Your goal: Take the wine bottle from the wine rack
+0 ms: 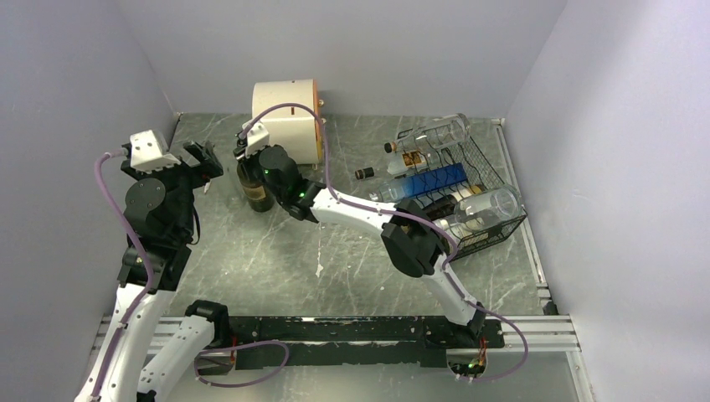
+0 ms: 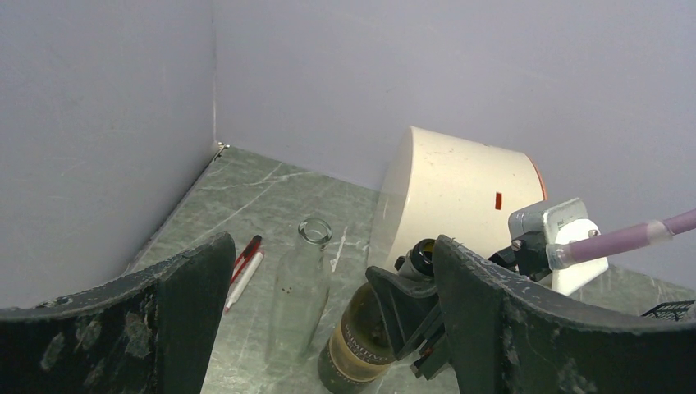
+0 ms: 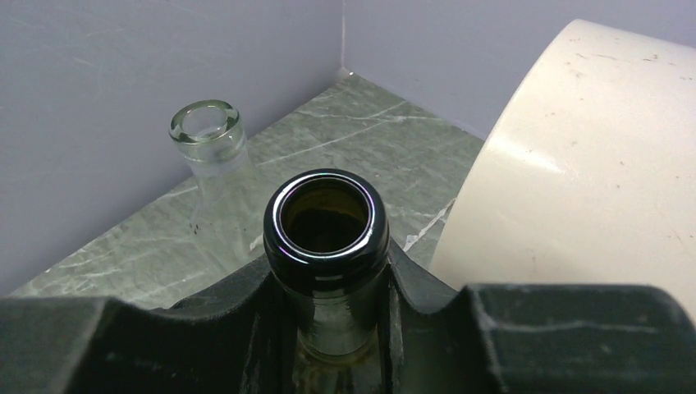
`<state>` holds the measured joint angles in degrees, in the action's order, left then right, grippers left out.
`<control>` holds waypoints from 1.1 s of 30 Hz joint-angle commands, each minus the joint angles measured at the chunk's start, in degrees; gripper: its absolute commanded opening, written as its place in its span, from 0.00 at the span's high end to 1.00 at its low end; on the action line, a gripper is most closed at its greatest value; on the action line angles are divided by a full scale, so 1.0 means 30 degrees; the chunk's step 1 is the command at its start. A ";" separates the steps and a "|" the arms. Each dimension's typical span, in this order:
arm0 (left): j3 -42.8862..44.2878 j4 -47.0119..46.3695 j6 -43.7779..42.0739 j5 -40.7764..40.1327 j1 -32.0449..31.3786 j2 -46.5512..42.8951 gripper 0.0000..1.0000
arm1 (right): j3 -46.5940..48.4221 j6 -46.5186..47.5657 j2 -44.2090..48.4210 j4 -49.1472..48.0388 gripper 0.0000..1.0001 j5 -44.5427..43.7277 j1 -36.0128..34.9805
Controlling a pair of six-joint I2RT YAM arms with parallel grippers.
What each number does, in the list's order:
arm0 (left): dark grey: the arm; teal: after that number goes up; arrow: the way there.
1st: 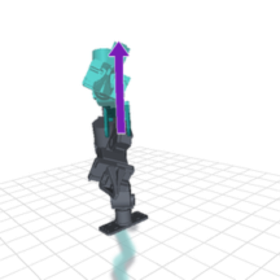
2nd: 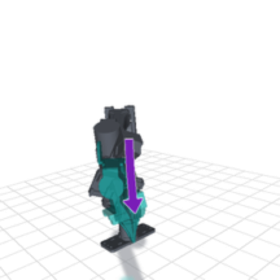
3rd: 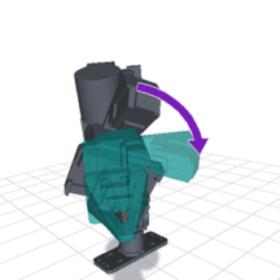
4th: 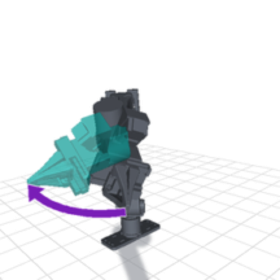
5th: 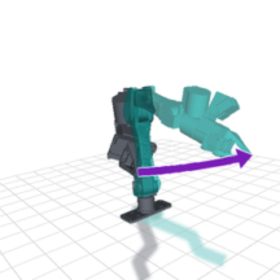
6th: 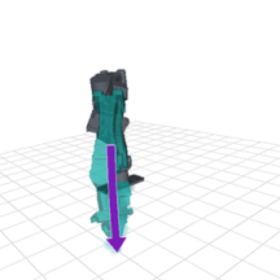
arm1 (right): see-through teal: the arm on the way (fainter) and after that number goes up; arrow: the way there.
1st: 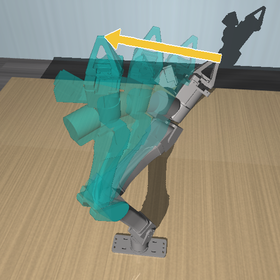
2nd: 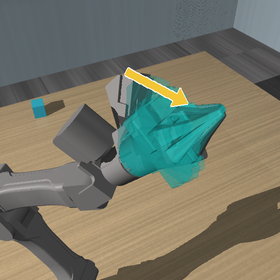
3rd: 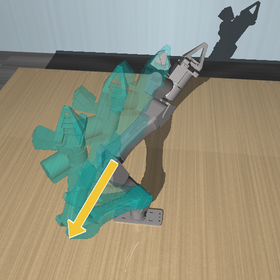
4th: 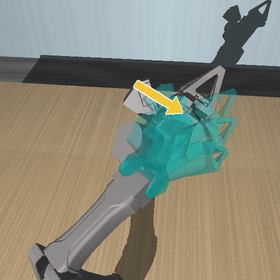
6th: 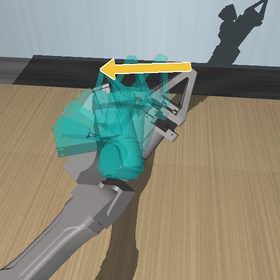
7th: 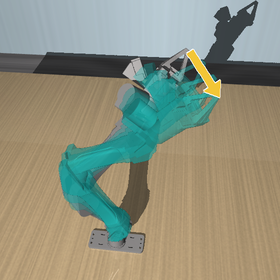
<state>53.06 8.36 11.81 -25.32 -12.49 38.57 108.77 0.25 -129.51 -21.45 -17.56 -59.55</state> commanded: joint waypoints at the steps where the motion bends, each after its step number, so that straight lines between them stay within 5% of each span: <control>1: -0.0135 -0.0760 0.0018 -0.0203 -0.0006 0.0034 0.07 | 0.0645 -0.0288 0.0146 -0.1813 0.85 -0.0271 0.0077; 11: -0.0137 -0.0743 0.0061 -0.0203 0.0004 0.0150 0.07 | 0.0808 -0.0013 0.0353 -0.1549 0.41 -0.0102 0.0082; 21: -0.0137 -0.0681 0.0046 -0.0246 0.0007 0.0180 0.07 | -0.1099 0.0385 0.3031 -0.1521 0.25 0.0424 0.0091; 29: 0.0024 -0.0586 0.0083 -0.0005 -0.0022 0.0207 0.07 | -0.6918 0.1826 0.8695 -0.1298 0.02 0.1351 -0.0337; 33: 0.0166 -0.0451 0.0018 -0.0026 -0.0523 0.0399 0.07 | -1.0421 0.1587 1.1857 0.0234 0.00 0.1683 -0.0431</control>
<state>53.06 8.36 11.81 -25.30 -12.84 39.33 85.69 4.12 -101.06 -24.32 -14.09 -60.25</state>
